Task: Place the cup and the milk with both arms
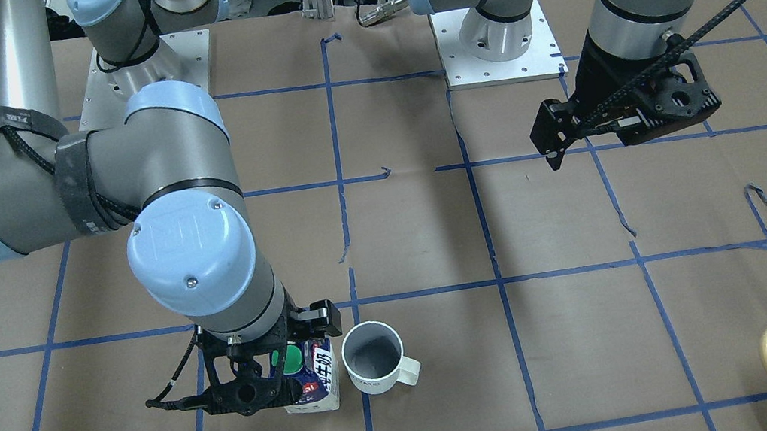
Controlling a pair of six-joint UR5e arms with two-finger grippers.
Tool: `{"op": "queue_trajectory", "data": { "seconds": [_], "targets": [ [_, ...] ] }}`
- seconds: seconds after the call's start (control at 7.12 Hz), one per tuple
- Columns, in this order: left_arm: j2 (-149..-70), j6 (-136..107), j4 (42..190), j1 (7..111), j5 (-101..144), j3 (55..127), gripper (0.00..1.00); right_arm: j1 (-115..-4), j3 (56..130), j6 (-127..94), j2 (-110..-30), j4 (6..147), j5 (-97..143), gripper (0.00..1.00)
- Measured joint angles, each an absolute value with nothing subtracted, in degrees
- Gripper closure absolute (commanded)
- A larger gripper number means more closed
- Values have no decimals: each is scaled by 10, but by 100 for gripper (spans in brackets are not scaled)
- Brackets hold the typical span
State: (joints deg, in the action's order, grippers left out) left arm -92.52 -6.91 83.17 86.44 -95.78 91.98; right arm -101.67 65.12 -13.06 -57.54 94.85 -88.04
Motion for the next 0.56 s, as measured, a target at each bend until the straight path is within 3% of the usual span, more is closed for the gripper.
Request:
{"op": "queue_trajectory", "data": {
  "seconds": [0.28,0.56],
  "targets": [
    [-924,-69,830,867,-955,917,0,-1006,660,-117,-640,920,-898,0],
    [-921,-69,831,870,-941,917,0,-964,715,-43,-738,887,-906,0]
  ]
}}
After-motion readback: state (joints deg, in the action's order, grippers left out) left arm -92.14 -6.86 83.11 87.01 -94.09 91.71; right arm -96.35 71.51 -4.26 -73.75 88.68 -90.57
